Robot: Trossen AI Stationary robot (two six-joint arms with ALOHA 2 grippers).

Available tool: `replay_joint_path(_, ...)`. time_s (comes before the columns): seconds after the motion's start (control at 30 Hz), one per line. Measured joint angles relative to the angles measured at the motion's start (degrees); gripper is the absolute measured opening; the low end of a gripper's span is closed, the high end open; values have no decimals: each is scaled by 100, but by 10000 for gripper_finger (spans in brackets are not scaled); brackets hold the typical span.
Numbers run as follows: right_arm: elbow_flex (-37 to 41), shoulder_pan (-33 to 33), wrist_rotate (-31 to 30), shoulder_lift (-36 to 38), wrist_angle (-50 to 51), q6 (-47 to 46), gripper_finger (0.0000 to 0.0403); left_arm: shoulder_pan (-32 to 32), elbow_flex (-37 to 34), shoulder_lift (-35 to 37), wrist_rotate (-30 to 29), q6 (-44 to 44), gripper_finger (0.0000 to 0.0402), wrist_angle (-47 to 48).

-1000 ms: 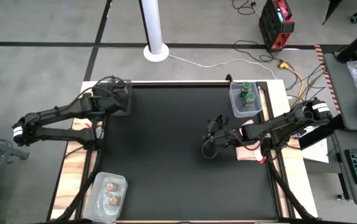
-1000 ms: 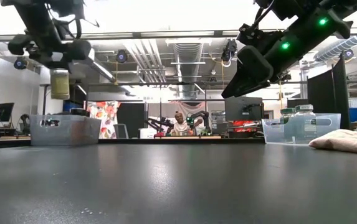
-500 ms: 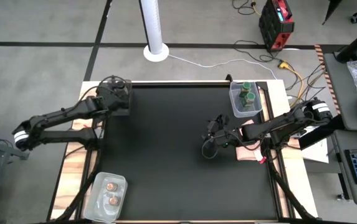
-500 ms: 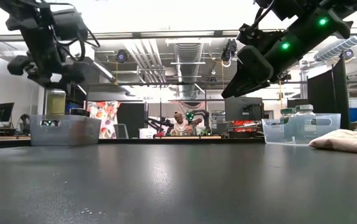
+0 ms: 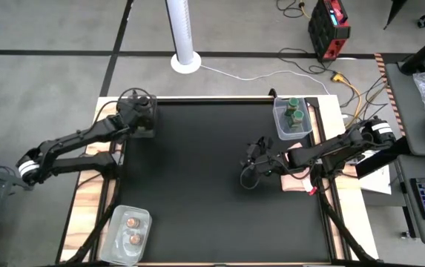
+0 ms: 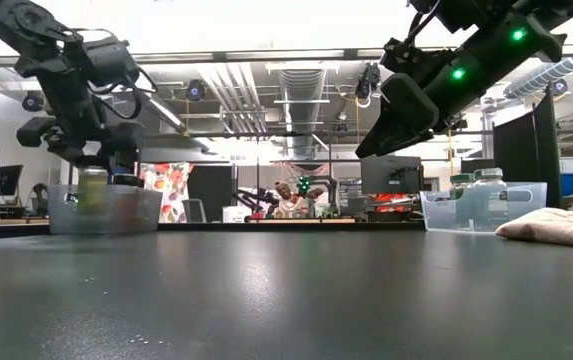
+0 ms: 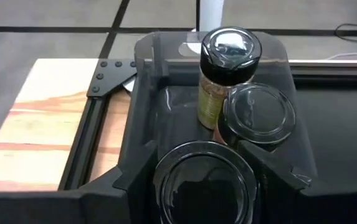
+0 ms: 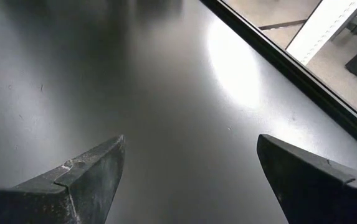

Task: Sort spices by type
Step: Put the black spice bottle into the black bin

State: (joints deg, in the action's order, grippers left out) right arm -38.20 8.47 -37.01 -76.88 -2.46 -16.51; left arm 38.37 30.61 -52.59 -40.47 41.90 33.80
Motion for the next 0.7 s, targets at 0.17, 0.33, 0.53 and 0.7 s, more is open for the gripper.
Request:
replay_joint_path(0.17,0,0,-2,0,2,0,354,147,-39,-145,162,-120,181,-111)
replay_joint_path(0.33,0,0,-2,0,0,0,354,267,-39,-449,315,-209,181,-146)
replay_joint_path(0.53,0,0,0,0,0,0,354,263,-39,-705,334,-200,181,-389)
replay_joint_path(0.7,0,0,-2,0,0,0,354,263,-39,-788,330,-230,187,-404)
